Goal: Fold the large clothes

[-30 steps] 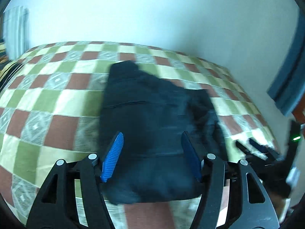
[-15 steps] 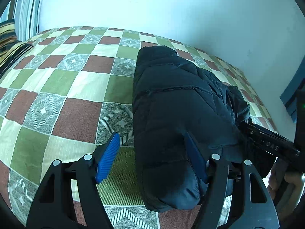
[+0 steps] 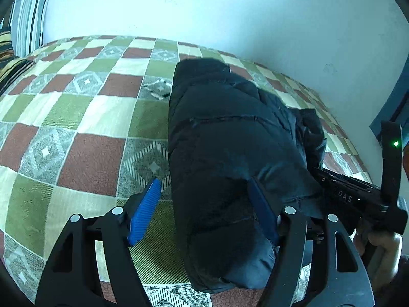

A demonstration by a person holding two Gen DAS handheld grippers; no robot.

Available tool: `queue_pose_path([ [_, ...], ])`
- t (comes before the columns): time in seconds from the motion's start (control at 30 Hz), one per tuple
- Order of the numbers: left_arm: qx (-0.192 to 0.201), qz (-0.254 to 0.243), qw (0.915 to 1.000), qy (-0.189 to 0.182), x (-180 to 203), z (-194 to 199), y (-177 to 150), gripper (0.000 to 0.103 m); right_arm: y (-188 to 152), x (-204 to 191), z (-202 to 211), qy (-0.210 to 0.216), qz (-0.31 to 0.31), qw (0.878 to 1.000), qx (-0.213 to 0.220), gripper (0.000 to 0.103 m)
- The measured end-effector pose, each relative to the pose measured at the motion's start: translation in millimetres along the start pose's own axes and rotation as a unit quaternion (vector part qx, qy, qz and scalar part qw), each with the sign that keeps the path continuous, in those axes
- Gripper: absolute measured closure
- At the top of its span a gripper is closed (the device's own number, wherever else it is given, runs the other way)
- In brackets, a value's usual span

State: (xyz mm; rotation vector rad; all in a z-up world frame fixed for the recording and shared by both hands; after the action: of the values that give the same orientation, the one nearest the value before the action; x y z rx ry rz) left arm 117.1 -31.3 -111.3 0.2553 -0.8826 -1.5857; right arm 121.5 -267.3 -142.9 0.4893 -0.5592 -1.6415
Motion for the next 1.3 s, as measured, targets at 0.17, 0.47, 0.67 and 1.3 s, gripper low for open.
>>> queue_pose_path([
  [0.17, 0.009, -0.015, 0.9998, -0.007, 5, 5, 8, 0.033, 6, 22, -4, -0.016, -0.011, 1.0, 0.005, 0.095],
  [0.47, -0.043, -0.057, 0.9974, 0.004, 27, -45, 0, 0.032, 4, 46, -46, -0.009, -0.014, 0.999, -0.036, 0.094],
  [0.67, -0.059, -0.074, 0.9954, 0.014, 31, -65, -6, 0.032, -8, 53, -67, 0.005, -0.03, 0.998, -0.049, 0.094],
  [1.3, -0.042, -0.082, 0.9949, 0.042, 40, -54, -7, 0.035, -1, 57, -48, 0.007, -0.042, 0.999, -0.025, 0.089],
])
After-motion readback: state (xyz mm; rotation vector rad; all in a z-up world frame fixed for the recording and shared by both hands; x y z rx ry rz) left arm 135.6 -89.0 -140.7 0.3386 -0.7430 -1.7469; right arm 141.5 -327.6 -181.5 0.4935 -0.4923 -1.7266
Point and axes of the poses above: each gripper's, at about its wrist camera, not at the fingertips, and z roughly against the way its jaws point, x to its right, y to its top, the point moved 1 cm from there along -z, roughly the way its jaws point, and after that the axes turned 3 degrees about -y, right-handed, at the moved point
